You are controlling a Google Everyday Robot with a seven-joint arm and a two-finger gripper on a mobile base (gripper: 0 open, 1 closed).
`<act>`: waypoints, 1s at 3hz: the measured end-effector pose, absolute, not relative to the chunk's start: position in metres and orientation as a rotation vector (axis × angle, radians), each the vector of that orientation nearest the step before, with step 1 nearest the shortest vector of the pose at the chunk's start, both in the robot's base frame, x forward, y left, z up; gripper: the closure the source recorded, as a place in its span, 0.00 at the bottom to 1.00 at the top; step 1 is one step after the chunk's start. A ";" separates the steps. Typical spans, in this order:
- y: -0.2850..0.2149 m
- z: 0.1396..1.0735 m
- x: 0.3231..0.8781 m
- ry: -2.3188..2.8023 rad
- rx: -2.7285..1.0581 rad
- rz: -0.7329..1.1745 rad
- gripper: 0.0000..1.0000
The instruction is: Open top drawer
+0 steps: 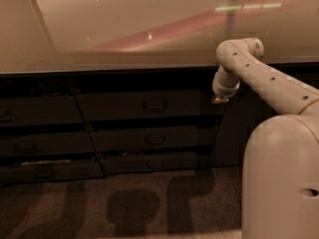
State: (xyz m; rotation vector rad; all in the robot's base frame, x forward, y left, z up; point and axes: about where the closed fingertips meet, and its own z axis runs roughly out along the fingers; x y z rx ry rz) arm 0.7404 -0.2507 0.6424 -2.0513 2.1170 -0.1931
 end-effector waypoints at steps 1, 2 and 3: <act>-0.250 0.642 0.738 2.116 -2.059 -0.193 1.00; -0.250 0.646 0.738 2.116 -2.059 -0.193 1.00; -0.250 0.645 0.736 2.115 -2.062 -0.192 1.00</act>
Offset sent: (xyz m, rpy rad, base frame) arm -0.1034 0.0161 -0.0926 -0.0523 0.0454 0.1004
